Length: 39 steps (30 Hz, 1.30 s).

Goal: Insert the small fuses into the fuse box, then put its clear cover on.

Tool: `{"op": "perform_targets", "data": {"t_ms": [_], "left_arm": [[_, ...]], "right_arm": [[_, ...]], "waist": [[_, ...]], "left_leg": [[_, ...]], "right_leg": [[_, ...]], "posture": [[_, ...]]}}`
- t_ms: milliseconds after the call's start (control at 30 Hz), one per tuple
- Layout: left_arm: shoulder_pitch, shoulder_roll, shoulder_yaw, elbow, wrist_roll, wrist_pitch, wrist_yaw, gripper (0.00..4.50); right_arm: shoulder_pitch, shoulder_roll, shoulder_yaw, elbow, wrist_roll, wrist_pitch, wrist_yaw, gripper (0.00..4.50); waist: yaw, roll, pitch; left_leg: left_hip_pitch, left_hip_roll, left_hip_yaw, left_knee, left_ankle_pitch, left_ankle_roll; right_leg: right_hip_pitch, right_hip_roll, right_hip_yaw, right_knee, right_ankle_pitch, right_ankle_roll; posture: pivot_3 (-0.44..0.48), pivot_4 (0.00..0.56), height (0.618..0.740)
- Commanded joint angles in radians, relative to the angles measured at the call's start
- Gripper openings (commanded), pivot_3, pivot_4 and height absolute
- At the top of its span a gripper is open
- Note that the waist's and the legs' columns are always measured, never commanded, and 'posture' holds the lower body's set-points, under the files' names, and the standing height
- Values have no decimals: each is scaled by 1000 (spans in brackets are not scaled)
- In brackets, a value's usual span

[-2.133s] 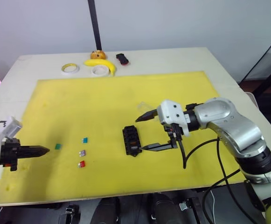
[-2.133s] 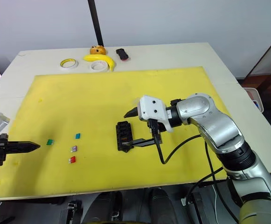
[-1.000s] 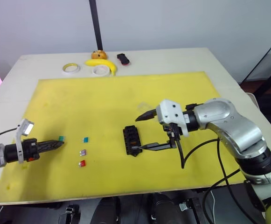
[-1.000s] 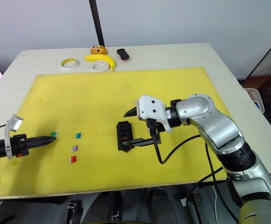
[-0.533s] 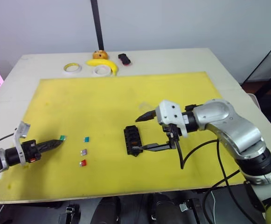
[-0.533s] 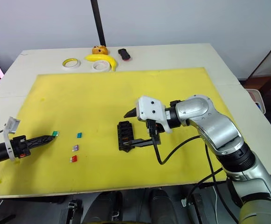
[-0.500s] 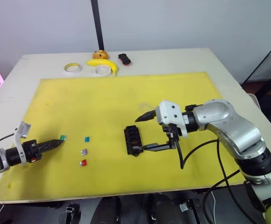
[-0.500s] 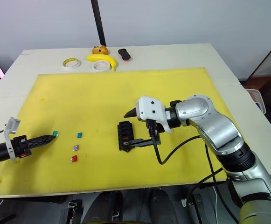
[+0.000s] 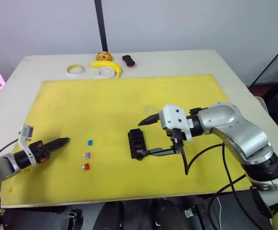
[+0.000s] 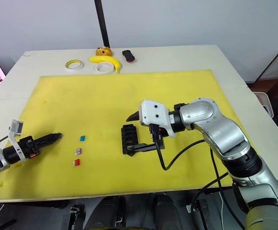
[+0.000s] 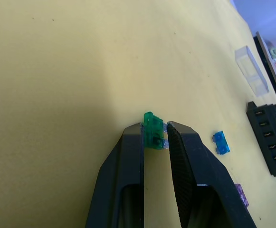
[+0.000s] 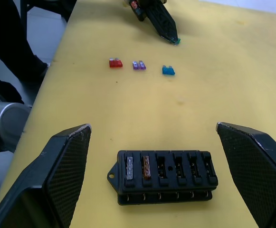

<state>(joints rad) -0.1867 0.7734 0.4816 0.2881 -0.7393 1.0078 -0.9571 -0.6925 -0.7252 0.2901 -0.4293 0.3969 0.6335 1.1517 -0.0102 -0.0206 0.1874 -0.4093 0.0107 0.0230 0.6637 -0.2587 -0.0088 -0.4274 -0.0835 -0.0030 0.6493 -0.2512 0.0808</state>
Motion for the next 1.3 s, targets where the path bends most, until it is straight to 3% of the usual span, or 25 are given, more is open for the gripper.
{"op": "perform_targets", "data": {"t_ms": [33,533,633,900,1067,1300], "left_arm": [[20,-5,9,-35,-11,2,14,809],[91,71,-1,-63,-16,-14,-55,809],[88,63,-16,-75,-8,-17,-47,84],[71,77,-23,-85,-8,-34,-63,84],[48,147,-55,-240,-34,-63,-148,84],[-54,192,-136,-492,-125,-53,-240,84]], "right_arm": [[-8,5,-2,-28,1,-8,-3,4500],[-4,-2,1,-25,-2,-19,4,4500],[-6,4,5,-22,-3,-18,1,4500],[-6,6,10,-23,-5,-16,-4,4500],[-15,5,-2,-29,17,5,-3,4500],[-85,66,-92,-13,195,190,-33,4500]], "waist": [[-1,0,0],[-9,0,0],[-8,0,0],[-6,0,0],[-5,0,0],[-8,0,0]], "left_leg": [[0,0,0,0,0,0],[0,0,3,-3,-1,-2],[0,0,3,-3,-1,-2],[0,0,3,-4,-1,-2],[-1,0,3,-4,-1,-2],[-1,0,8,-8,-1,-2]], "right_leg": [[0,0,0,0,0,0],[-3,-6,-2,-2,0,-2],[-3,-6,-2,-2,0,-2],[-3,-7,-2,-2,0,-2],[-3,-7,-2,-3,0,-2],[-6,-12,-5,-6,2,-5]], "posture": [[0,150,740],[0,150,740],[0,150,740],[0,150,740],[0,150,740],[0,150,740]]}}
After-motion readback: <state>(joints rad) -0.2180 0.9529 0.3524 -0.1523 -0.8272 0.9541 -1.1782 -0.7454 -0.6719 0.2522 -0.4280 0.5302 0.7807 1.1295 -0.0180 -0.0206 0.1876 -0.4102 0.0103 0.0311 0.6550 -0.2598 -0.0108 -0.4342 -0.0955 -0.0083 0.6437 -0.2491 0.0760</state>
